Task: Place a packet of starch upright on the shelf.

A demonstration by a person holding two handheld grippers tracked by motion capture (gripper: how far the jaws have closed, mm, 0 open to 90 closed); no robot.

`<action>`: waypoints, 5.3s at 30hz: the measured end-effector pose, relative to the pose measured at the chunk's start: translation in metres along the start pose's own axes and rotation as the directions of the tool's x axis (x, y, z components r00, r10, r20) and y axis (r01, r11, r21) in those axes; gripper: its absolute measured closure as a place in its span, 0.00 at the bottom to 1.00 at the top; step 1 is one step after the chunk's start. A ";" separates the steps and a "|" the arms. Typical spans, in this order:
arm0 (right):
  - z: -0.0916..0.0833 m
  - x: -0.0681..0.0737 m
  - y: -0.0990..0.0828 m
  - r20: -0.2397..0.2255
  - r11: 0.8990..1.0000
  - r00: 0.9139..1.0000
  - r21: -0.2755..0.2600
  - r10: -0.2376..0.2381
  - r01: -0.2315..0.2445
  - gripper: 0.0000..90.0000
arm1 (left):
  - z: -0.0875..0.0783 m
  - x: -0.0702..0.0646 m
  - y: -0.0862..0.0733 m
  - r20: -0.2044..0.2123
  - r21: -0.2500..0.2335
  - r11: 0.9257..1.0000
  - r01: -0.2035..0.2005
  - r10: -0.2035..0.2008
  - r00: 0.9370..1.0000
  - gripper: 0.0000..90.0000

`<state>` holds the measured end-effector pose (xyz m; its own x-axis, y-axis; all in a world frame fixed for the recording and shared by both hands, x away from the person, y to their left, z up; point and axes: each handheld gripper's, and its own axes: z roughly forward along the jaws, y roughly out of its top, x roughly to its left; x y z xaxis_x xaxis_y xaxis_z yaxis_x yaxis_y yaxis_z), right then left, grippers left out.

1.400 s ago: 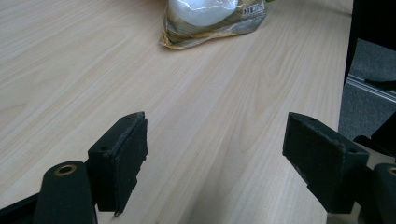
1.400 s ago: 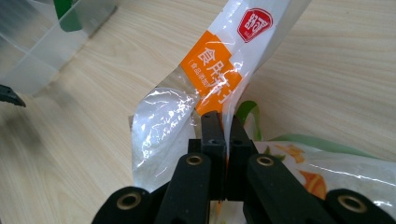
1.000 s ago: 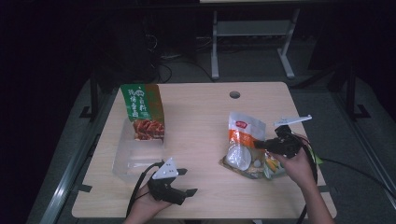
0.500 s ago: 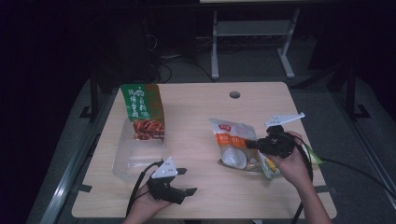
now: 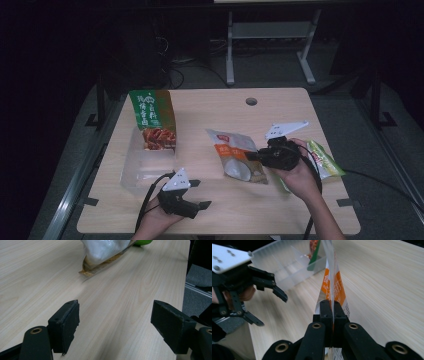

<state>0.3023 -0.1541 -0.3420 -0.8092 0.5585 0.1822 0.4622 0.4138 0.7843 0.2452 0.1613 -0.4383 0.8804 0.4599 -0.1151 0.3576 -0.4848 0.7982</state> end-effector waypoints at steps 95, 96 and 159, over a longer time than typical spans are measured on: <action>0.031 0.011 -0.031 -0.024 1.000 0.999 -0.005 0.023 -0.023 1.00 | 0.012 0.007 0.017 -0.035 -0.053 0.994 0.092 -0.094 0.995 0.46; 0.031 0.010 -0.031 -0.021 1.000 1.000 -0.005 0.017 -0.017 1.00 | 0.011 0.006 0.017 -0.033 -0.054 0.994 0.098 -0.100 0.994 0.45; 0.073 0.063 0.120 -0.160 0.988 0.978 -0.105 -0.132 0.116 1.00 | -0.013 -0.031 -0.004 0.017 -0.053 0.998 -0.031 0.032 0.999 0.33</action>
<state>0.3333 -0.0165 -0.2798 -0.9106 0.3766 0.1702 0.3250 0.3981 0.8578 0.2129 0.1587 -0.4302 0.8967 0.4312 -0.0998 0.3130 -0.4585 0.8318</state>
